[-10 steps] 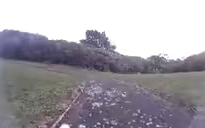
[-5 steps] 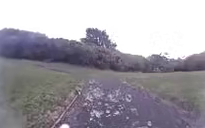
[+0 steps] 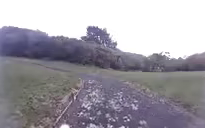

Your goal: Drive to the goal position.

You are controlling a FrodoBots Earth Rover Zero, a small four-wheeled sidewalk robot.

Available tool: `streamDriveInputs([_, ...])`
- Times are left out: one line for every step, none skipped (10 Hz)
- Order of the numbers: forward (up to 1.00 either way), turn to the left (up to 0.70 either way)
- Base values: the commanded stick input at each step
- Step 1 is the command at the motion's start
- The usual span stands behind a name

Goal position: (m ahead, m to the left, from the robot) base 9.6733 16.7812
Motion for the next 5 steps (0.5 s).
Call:
streamDriveInputs([0.70, -0.35])
streamDriveInputs([0.70, -0.35])
streamDriveInputs([0.70, 0.00])
streamDriveInputs([0.70, 0.00])
streamDriveInputs([0.70, 0.00])
